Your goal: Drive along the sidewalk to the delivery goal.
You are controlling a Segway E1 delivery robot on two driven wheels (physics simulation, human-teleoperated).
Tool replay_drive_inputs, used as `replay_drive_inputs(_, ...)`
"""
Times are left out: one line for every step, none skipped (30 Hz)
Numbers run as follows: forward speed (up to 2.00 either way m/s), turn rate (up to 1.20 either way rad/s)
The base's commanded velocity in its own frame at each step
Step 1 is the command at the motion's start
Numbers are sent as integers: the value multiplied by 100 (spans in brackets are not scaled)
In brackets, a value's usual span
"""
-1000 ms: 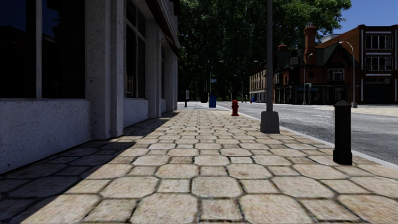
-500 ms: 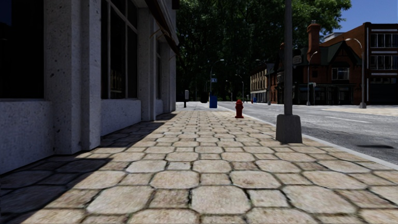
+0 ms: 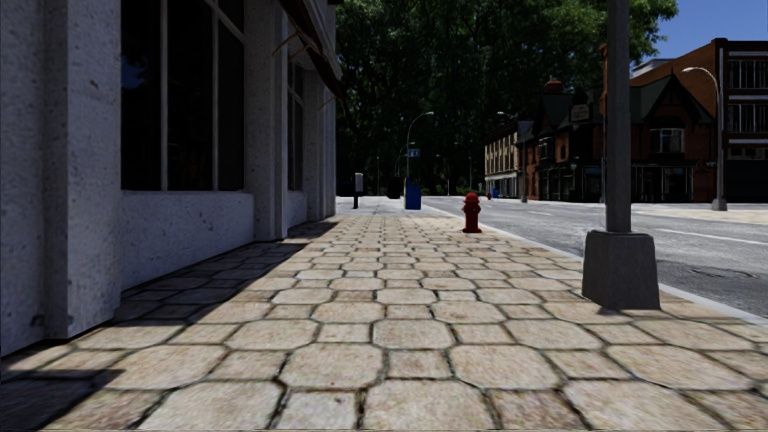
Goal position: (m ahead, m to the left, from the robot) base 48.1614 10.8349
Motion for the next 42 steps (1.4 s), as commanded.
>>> replay_drive_inputs(200, 0)
replay_drive_inputs(200, 0)
replay_drive_inputs(200, 0)
replay_drive_inputs(200, 0)
replay_drive_inputs(200, 0)
replay_drive_inputs(200, 0)
replay_drive_inputs(200, 0)
replay_drive_inputs(200, 0)
replay_drive_inputs(200, 0)
replay_drive_inputs(200, 0)
replay_drive_inputs(200, 0)
replay_drive_inputs(200, 0)
replay_drive_inputs(200, 0)
replay_drive_inputs(200, 0)
replay_drive_inputs(200, 0)
replay_drive_inputs(200, 0)
replay_drive_inputs(200, 0)
replay_drive_inputs(200, 0)
replay_drive_inputs(200, 0)
replay_drive_inputs(200, 0)
replay_drive_inputs(200, 0)
replay_drive_inputs(200, 0)
replay_drive_inputs(200, 0)
replay_drive_inputs(200, 0)
replay_drive_inputs(200, 0)
replay_drive_inputs(200, 0)
replay_drive_inputs(200, 0)
replay_drive_inputs(200, 0)
replay_drive_inputs(200, 0)
replay_drive_inputs(200, 0)
replay_drive_inputs(200, 0)
replay_drive_inputs(200, 0)
replay_drive_inputs(200, 0)
replay_drive_inputs(200, 0)
replay_drive_inputs(200, 0)
replay_drive_inputs(200, 0)
replay_drive_inputs(200, 0)
replay_drive_inputs(200, 0)
replay_drive_inputs(200, 0)
replay_drive_inputs(200, 0)
replay_drive_inputs(200, 0)
replay_drive_inputs(200, 0)
